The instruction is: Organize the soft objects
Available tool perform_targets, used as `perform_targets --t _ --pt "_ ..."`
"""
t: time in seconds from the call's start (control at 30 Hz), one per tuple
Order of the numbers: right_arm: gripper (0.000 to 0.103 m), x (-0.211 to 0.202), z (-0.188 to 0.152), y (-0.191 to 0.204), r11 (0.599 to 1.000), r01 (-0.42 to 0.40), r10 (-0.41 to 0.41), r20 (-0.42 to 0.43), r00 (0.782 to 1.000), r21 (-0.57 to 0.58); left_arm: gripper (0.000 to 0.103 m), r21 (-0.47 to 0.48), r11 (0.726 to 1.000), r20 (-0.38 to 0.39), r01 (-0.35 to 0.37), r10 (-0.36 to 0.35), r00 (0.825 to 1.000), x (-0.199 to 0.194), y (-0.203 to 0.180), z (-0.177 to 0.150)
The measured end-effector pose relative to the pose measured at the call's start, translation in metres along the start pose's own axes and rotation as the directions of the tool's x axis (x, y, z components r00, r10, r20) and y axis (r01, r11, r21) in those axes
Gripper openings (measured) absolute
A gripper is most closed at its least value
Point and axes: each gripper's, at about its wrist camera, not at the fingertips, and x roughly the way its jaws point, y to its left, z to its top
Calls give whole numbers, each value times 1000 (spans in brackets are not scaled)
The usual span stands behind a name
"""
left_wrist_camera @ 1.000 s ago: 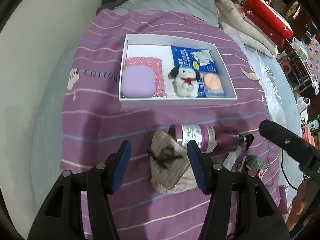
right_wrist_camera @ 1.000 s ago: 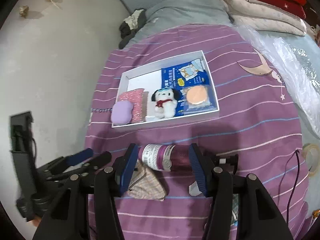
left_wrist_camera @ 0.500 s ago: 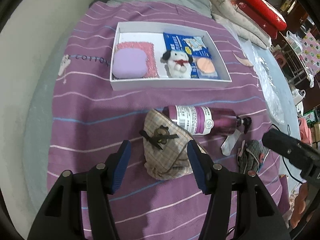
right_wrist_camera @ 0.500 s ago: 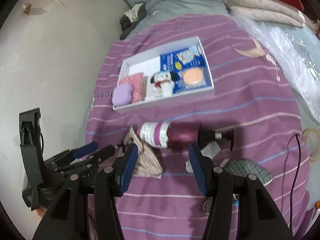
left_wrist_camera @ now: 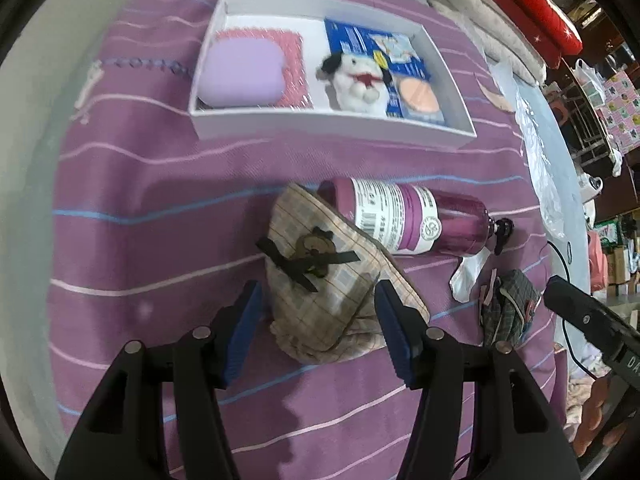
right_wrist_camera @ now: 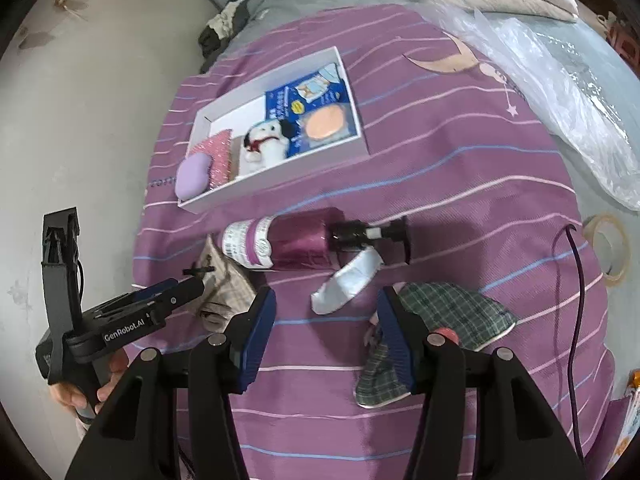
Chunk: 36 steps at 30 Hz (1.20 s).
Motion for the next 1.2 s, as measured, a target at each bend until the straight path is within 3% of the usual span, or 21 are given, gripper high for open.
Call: perform_targets --t 0.2,0.37,0.57,0.6,0.67,0.77,0.87,1.07,1.2 --pt "53 14 -7 -15 1000 23 -22 -59 998 18 63 -5 1000 -38 1 -2 999 19 -9 1" --pt "53 17 -5 -23 998 20 -17 -52 999 53 66 6 1000 -34 -23 23 999 28 -18 -1" --pt "53 26 -2 -9 992 -100 100 2 995 71 69 -23 999 -50 -27 25 998 48 -13 0" --pt "52 30 -1 -6 991 -112 111 6 994 75 68 -19 999 -46 -28 28 999 47 -13 1" --pt "35 41 -1 -5 991 -102 104 -12 995 89 67 -16 999 -40 -34 34 999 44 -14 0" --pt "23 61 -1 -13 985 -89 98 -54 994 149 63 -23 999 -34 -28 27 999 40 -13 -1" --pt "23 74 0 -26 977 -62 75 -58 996 203 56 -51 999 -23 5 -6 1000 29 -3 -3" --pt "14 78 0 -47 953 -96 113 -46 993 287 44 -90 993 21 75 -73 997 3 14 -6" --pt "13 84 1 -47 956 -78 102 -71 992 282 39 -94 993 76 70 -63 995 -16 20 -4"
